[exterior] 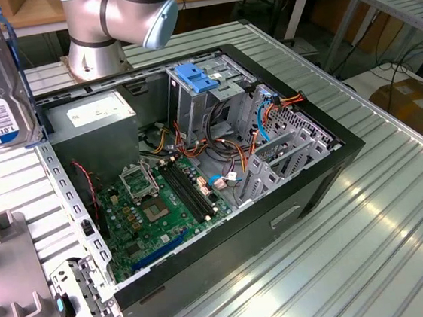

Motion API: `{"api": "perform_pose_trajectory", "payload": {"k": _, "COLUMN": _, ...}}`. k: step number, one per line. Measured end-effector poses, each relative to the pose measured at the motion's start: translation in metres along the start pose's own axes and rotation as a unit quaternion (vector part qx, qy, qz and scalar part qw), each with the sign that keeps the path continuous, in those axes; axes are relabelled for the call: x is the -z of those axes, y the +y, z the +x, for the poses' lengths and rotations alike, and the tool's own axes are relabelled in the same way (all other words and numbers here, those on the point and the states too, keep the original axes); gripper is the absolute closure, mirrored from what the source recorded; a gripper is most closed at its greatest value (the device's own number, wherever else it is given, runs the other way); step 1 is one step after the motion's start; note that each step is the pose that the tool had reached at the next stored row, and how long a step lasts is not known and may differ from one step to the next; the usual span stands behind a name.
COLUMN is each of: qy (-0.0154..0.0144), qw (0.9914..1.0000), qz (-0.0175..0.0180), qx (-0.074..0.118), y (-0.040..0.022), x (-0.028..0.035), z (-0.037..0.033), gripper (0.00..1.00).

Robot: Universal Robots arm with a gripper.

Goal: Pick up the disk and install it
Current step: 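Pick up the disk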

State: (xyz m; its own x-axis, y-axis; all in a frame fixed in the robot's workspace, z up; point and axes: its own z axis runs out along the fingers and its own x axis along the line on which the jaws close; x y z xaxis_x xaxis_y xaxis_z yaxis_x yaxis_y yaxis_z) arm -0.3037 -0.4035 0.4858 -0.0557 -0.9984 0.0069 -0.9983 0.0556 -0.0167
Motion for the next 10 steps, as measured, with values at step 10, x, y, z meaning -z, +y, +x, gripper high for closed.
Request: {"api": "perform_pose_trajectory", "payload": {"k": 10, "qy": 0.0, "qw": 1.0, "qz": 0.0, "qx": 0.0, "y": -0.034, "x": -0.0006, "z": 0.0009, "gripper": 0.63}}
